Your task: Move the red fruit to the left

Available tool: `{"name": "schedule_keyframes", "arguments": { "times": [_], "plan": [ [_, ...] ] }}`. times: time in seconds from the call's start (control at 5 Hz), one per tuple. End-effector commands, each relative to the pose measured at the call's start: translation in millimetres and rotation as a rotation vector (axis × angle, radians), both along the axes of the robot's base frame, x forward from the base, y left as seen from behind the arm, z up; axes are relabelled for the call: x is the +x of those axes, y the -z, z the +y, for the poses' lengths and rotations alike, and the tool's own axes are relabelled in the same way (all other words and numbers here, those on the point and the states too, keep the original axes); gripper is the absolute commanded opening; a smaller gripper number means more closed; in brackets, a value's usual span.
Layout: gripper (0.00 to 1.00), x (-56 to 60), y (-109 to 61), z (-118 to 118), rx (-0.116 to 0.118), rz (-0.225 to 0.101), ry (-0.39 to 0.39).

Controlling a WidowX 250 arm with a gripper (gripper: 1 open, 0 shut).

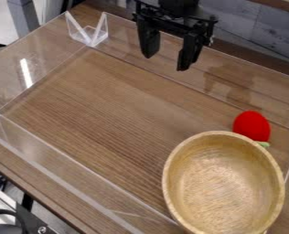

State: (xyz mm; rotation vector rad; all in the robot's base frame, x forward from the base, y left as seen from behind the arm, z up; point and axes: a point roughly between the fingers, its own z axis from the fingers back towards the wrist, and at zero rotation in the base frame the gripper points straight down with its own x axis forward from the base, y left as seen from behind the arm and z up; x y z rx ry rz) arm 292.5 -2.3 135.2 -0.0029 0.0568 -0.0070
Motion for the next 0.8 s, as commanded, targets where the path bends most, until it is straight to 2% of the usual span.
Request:
{"name": "schedule_keyframes", "arguments": {
  "times": [0.0, 0.2, 0.4, 0.6],
  "plan": [
    [1.0, -4.3, 15.4, -6, -0.003, 0.032, -0.024],
    [1.0, -2.5, 29.0, -36, -0.023, 0.039, -0.028],
    [1.0, 2.6, 42.2, -76, -0.044, 0.035, -0.023],
    [1.0, 8.0, 47.8, -107, -0.067, 0.021, -0.108]
  ]
}}
